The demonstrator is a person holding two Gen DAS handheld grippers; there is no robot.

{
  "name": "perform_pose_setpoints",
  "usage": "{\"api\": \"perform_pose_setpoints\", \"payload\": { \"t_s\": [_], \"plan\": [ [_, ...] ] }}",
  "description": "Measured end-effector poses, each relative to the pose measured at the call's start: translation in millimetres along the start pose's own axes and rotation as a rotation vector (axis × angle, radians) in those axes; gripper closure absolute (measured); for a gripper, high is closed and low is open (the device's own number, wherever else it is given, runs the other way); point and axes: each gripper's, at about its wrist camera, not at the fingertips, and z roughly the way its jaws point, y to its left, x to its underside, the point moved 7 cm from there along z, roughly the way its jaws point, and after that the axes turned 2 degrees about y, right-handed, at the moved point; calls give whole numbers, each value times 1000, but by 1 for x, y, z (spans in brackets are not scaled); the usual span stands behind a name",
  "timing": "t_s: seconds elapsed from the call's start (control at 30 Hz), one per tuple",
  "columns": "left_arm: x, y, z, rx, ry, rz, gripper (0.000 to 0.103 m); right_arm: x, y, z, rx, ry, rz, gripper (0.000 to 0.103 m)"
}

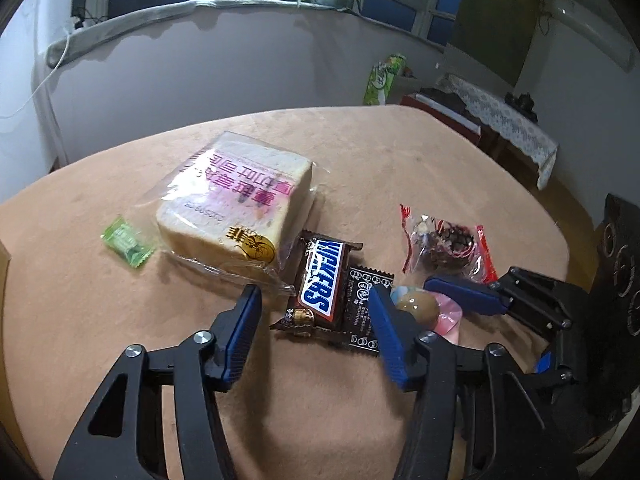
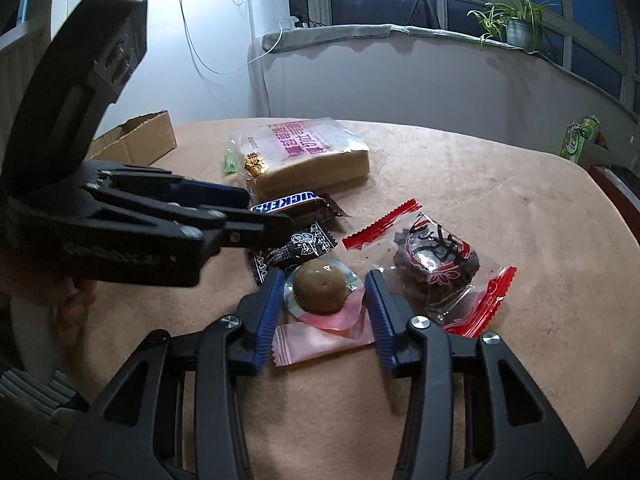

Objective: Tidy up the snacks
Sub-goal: 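Grasp the second Snickers bar with the left gripper while the right gripper grasps the chocolate ball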

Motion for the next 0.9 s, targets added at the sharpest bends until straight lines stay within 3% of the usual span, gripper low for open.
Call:
{"api": "perform_pose_setpoints", "payload": {
  "t_s": [0.17, 0.57, 0.9],
  "plan": [
    [-1, -3, 2, 4, 10, 16, 68, 1, 1, -2, 2, -6, -8, 66],
    [-3, -5, 0, 37, 12, 18, 77, 4, -6, -15, 34, -22, 2, 66],
    [-5, -6, -18, 33, -21, 23, 77, -2, -7, -28, 44, -52, 9, 66]
  ]
}}
